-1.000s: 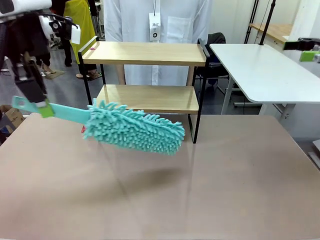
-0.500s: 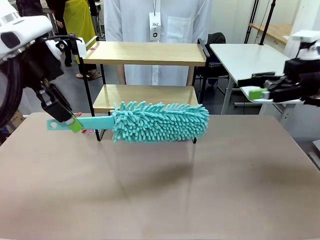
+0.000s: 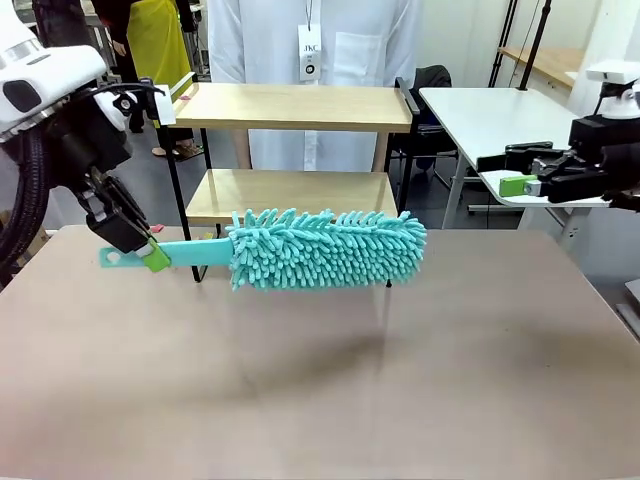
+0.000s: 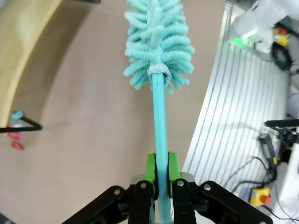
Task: Clean the shelf.
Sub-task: Hand the Duster back to the human.
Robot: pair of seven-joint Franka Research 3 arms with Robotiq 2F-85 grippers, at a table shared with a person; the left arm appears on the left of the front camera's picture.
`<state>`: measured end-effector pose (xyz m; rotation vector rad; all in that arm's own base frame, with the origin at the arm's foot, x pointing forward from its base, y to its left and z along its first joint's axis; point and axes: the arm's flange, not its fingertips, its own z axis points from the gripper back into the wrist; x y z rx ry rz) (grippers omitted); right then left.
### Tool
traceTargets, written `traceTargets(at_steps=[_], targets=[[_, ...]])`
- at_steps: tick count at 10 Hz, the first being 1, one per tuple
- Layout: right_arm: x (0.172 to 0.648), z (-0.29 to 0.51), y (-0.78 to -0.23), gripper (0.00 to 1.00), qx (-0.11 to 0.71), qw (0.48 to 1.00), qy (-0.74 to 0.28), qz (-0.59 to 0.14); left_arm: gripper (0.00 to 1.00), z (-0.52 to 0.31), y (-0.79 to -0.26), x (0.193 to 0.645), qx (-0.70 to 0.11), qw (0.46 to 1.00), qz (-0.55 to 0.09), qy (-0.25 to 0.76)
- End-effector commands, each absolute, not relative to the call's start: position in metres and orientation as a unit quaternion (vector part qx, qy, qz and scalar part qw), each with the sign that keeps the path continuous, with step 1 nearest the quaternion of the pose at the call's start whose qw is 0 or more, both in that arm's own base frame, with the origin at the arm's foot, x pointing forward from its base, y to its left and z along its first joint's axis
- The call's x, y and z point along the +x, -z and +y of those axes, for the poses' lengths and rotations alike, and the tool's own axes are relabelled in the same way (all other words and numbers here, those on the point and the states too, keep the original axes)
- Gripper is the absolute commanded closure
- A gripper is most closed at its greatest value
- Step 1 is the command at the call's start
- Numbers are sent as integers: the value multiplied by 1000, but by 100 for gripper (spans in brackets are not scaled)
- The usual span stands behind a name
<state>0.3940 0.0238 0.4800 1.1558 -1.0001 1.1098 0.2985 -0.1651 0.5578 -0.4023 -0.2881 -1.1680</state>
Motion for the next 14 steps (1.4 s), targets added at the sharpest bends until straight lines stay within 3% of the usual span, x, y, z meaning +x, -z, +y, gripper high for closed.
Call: traceTargets(at_steps=[1,6,14], targets=[[394,32,-464,0,500,591,-463,-432,87,-172,-550,306,-230,762,-181,578],[390,45,-419,0,541,582,-418,-440,87,-161,-529,310,-231,742,-202,596],[373,116,-384,0,562,568,-433,-416,87,-161,-525,310,-217,756,-179,591]])
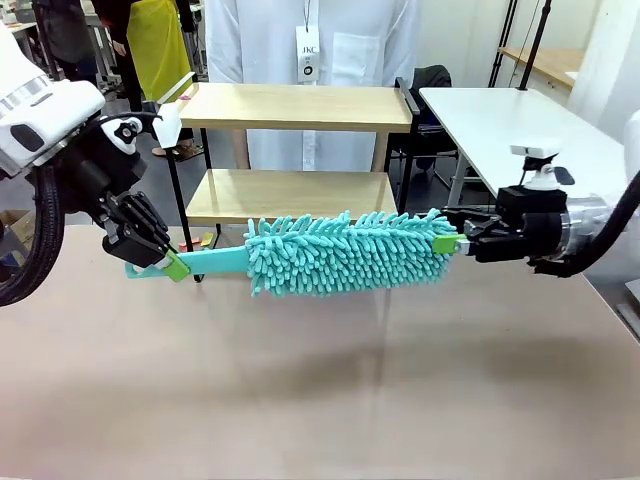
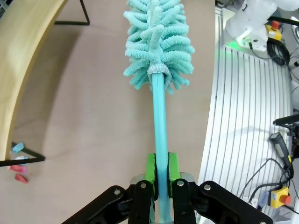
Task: Clean the shelf.
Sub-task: Hand the Duster back to the human.
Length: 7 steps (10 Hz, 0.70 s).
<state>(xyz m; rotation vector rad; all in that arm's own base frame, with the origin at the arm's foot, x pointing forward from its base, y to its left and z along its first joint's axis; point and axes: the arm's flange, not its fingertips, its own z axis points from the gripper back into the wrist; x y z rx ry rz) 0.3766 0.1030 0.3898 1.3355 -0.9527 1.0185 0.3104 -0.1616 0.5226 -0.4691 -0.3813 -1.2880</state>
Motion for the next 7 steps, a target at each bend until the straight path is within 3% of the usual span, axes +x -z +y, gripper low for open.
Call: traceTargets(at_steps=[1,7], targets=[[371,127,-377,0,572,566,-434,-406,87,-161,-525,310,-217,756,-179,591],[368,144,-353,0,574,567,-438,-396,87,-161,-525,310,-217,756,-179,591]])
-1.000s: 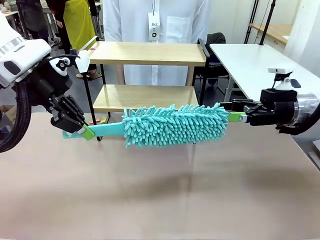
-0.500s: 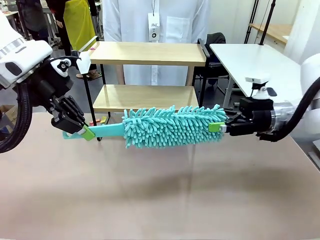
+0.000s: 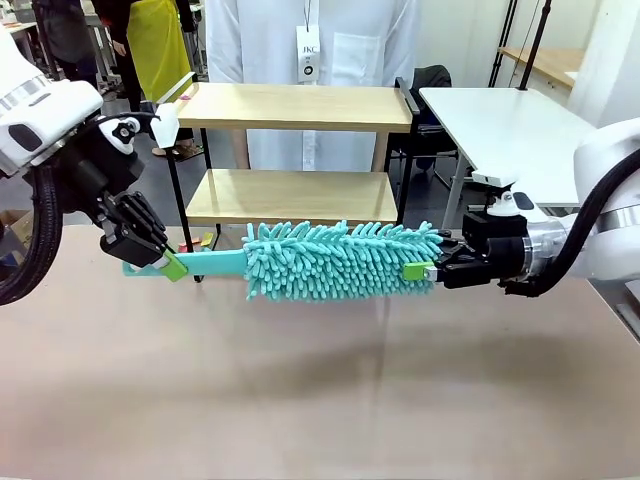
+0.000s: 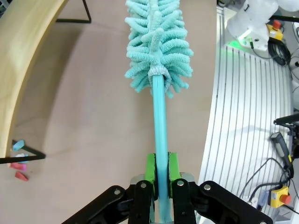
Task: Clean the shelf.
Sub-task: Hand the Duster back to the human.
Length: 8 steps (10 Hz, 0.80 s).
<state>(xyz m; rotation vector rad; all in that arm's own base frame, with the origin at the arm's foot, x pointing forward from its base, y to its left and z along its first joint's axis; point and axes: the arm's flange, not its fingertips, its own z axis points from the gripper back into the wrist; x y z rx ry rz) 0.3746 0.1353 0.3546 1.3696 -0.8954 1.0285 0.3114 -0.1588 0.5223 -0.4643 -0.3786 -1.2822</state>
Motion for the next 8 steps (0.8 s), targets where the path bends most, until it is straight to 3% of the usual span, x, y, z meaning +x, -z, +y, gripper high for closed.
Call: traceTargets(at_steps=[1,8], targets=[[370,138,-350,0,574,569,-438,-394,87,-161,-525,310,-217,756,-179,591],[380,121,-334,0,576,572,-426,-400,87,-161,-525,310,-217,756,-179,591]])
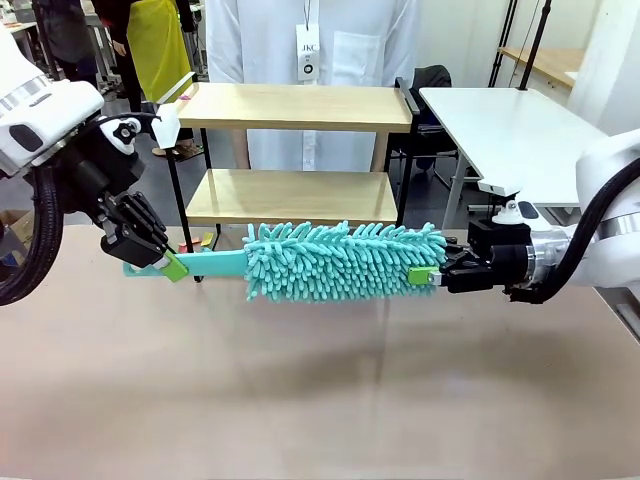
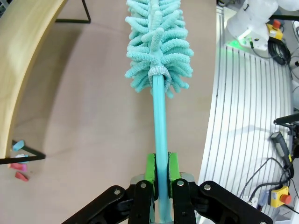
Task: Clean the shelf.
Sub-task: Hand the Duster back to the human.
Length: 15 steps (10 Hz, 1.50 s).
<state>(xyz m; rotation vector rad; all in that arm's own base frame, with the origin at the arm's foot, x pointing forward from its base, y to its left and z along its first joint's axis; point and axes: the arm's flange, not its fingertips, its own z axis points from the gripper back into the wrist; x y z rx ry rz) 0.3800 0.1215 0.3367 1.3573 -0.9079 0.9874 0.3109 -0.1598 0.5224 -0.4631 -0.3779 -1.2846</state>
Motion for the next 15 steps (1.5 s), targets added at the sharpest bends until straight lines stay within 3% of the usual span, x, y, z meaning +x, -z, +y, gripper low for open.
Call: traceTargets(at_steps=[1,2,3,4,5,6,7,15], targets=[[380,121,-334,0,578,569,-425,-402,87,-161,-525,310,-217,756,-179,591],[381,123,-334,0,579,566,-428,-402,87,-161,-525,310,-217,756,-179,591],[380,124,-335,60,586,559,-430,-400,87,-161,-525,310,-217,756,-179,591],[380,125,-335,60,587,555,-430,-404,87,-161,-525,310,-217,756,-179,591],[380,125,-336,100,589,550,-430,-407,87,-161,-525,310,-217,756,-179,591],[381,125,-336,62,592,547,-429,-407,87,-161,-525,310,-217,756,-179,591],[382,124,-335,100,597,544,-428,-405,87,-161,-525,310,-217,756,-179,591],[380,129,-338,100,597,512,-455,-418,87,-161,-525,310,-217,756,-179,591]])
